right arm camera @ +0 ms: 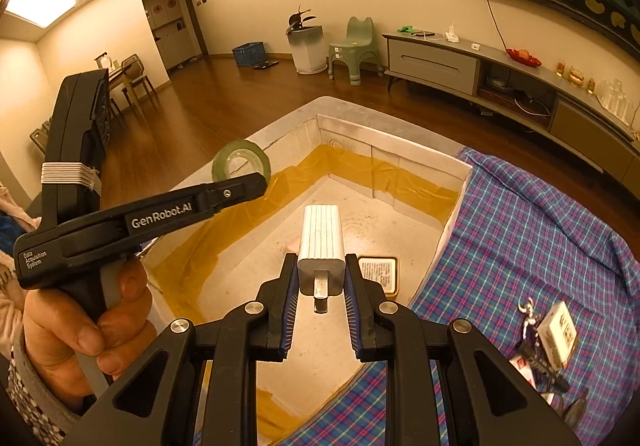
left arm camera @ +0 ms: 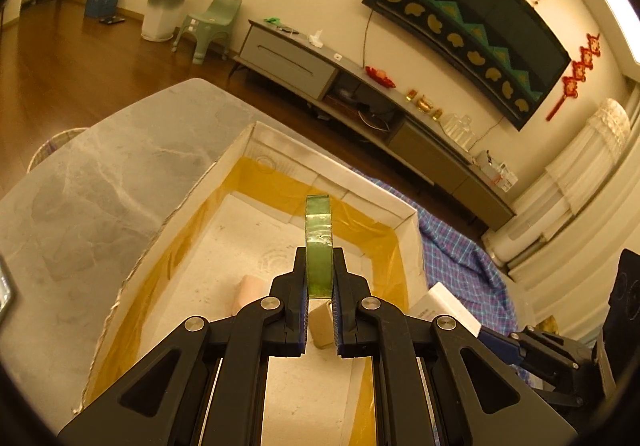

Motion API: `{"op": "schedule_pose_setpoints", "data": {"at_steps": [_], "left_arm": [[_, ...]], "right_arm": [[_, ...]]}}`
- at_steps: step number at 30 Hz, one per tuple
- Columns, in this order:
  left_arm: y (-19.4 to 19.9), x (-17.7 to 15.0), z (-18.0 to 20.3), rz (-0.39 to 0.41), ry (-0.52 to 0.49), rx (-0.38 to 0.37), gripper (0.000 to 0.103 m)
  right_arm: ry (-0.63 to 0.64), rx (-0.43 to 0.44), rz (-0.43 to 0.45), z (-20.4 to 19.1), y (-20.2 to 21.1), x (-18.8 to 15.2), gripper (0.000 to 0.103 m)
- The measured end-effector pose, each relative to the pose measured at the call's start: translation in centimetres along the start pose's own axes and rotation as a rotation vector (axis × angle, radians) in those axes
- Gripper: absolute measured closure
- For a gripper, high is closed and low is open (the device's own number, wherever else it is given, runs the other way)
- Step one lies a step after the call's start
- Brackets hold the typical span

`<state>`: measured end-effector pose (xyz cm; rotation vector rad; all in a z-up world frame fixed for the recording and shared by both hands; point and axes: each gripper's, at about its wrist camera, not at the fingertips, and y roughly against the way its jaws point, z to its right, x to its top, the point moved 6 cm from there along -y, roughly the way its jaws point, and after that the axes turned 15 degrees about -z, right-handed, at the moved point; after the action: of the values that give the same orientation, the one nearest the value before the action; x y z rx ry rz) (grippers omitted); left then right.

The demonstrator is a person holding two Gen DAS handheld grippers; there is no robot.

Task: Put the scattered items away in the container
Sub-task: 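Carry the tape roll and charger with both tools into the white box, then open both tools to release the tape roll and charger in the box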

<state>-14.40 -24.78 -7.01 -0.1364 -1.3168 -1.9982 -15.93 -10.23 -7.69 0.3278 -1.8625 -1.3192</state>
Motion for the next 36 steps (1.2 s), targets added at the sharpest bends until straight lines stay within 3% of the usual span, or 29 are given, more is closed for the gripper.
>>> {"op": "schedule_pose_setpoints", "data": {"at_steps": [19,24,29,36], "left_arm": [[-5.3,4.2,-0.3,-0.065,0.078,0.008,0.093],[-7.1,5.1,-0.8,-0.104,0.119,0.041,0.093],[-9.1,4.9,-2.6,-0.16,0.192,0.064,0.093],[-10.4,4.1,-2.8,-0.194,0.189,0.067,0.093]], "right_arm": [[-0.031,-0.043,-0.082,3.3,-4.1,3.4,0.08],[-0.034,-0.051,-0.111,3.9,-5.4,4.5,0.08],[-0.023,-0.071,-0.151,4.3,-6.8,5.2,0.08],[-0.021,-0.105,-0.198,5.3,-8.8,5.7,0.08]]}}
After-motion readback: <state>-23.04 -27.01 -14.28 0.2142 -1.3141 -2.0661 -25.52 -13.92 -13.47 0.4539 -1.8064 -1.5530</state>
